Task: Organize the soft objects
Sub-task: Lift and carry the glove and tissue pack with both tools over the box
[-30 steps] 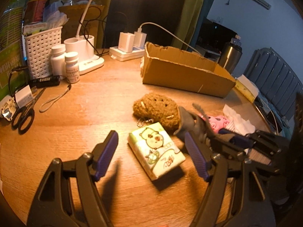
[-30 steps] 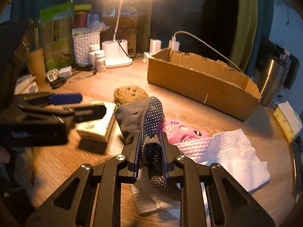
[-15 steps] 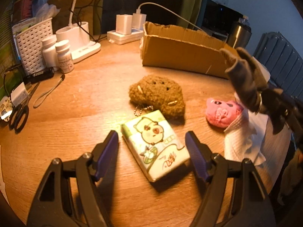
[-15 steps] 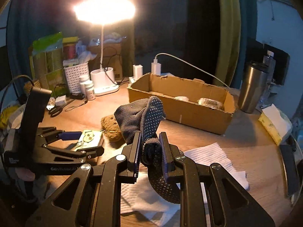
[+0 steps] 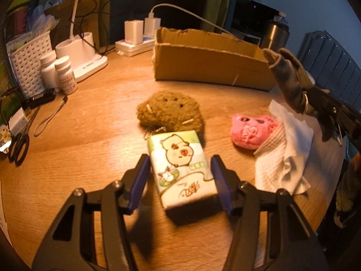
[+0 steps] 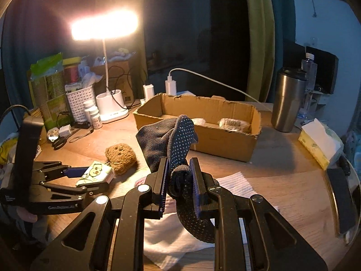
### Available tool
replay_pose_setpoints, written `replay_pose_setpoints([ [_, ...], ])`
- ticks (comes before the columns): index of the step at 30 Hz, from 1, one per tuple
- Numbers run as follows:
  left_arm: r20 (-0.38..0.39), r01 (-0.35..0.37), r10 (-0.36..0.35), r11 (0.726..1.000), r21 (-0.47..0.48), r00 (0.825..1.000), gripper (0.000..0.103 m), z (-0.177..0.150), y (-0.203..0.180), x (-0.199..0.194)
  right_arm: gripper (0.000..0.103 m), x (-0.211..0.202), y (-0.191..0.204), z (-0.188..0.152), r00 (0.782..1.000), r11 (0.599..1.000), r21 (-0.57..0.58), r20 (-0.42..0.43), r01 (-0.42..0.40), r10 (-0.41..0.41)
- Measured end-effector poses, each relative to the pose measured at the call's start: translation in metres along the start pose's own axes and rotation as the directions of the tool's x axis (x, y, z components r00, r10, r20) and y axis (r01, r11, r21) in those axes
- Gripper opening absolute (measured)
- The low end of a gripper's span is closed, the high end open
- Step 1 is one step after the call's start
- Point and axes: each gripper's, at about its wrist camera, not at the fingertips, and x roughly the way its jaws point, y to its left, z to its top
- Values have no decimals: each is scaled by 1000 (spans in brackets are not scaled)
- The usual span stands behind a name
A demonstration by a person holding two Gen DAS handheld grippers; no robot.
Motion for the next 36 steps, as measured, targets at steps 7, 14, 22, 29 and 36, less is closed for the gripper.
replay_pose_setpoints([
  [7, 66, 40, -41, 999, 29, 997, 56, 6, -13, -18, 20, -10, -9, 6, 1000, 1000, 2, 23, 13, -13],
  [14, 158, 45, -58, 995, 84, 986, 56, 14, -30, -41, 20, -20, -12, 12, 999, 1000, 1, 48, 24, -24],
  [22, 227, 39, -60, 995, 97, 972, 56, 29, -37, -60, 20, -30, -13, 25, 996, 999, -7, 79, 38, -38],
  [29, 303, 46, -73, 994, 95, 950, 57, 40, -40, -79, 20, -38, -13, 33, 994, 999, -15, 102, 50, -48],
  [36, 373, 70, -108, 991, 113, 922, 57, 51, -45, -98, 20, -45, -9, 45, 990, 997, -39, 130, 63, -57],
])
